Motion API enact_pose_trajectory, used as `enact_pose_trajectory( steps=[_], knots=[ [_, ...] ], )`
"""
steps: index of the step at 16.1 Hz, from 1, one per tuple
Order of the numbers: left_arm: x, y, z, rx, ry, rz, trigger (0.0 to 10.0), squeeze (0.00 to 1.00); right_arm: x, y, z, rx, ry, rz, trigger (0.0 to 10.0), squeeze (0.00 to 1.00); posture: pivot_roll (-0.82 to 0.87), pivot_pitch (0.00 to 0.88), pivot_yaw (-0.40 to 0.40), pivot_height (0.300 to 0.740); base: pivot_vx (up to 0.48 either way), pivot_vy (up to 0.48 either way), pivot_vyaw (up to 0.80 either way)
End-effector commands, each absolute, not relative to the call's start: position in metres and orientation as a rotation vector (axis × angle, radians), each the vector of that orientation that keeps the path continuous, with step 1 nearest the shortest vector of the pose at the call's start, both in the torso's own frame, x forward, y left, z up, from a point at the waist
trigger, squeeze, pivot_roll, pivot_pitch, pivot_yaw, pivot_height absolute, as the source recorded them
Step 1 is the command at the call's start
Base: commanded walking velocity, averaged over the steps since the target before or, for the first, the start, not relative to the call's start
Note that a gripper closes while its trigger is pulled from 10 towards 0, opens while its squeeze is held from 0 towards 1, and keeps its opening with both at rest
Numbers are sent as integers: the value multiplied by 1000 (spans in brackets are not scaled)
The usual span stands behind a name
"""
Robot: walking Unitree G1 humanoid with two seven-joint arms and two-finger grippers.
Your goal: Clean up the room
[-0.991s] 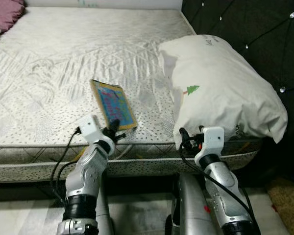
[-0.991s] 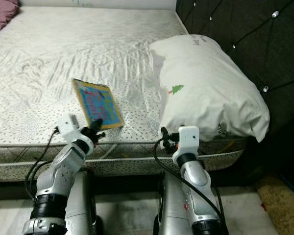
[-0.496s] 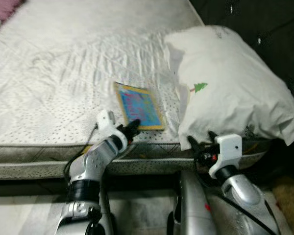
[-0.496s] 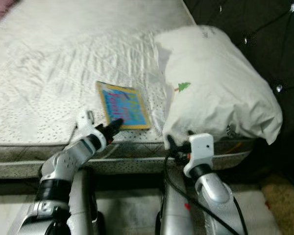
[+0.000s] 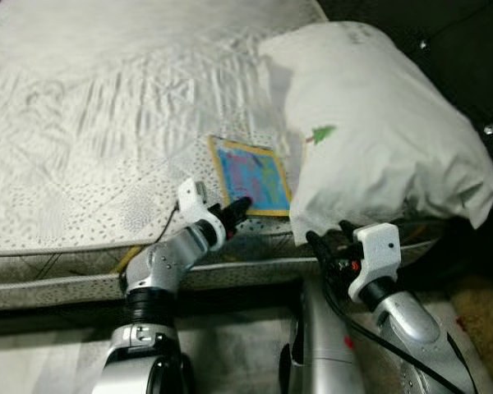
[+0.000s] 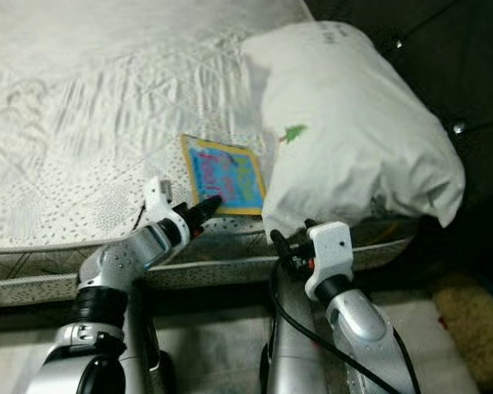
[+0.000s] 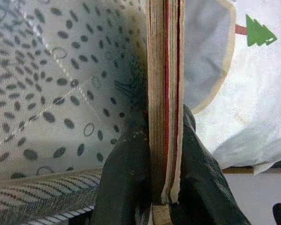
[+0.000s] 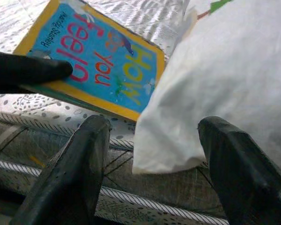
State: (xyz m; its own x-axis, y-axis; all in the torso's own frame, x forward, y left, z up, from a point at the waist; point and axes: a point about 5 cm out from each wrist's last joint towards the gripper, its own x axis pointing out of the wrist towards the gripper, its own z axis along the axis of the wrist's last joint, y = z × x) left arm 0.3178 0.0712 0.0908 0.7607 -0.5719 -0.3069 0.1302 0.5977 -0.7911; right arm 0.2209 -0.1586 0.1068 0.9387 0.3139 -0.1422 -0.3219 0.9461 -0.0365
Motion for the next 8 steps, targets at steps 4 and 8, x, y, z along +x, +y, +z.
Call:
enact_pose_trajectory(
  steps=[4, 8],
  knots=[
    [285, 51, 64, -859, 794, -464, 10000, 0, 225, -159, 108, -89, 130, 336, 10000, 0, -133, 131, -28, 496, 0, 0, 0],
    [274, 56, 74, -897, 789, -469, 10000, 0, 227, -162, 105, -108, 137, 331, 10000, 0, -122, 127, -27, 496, 0, 0, 0]
  ],
)
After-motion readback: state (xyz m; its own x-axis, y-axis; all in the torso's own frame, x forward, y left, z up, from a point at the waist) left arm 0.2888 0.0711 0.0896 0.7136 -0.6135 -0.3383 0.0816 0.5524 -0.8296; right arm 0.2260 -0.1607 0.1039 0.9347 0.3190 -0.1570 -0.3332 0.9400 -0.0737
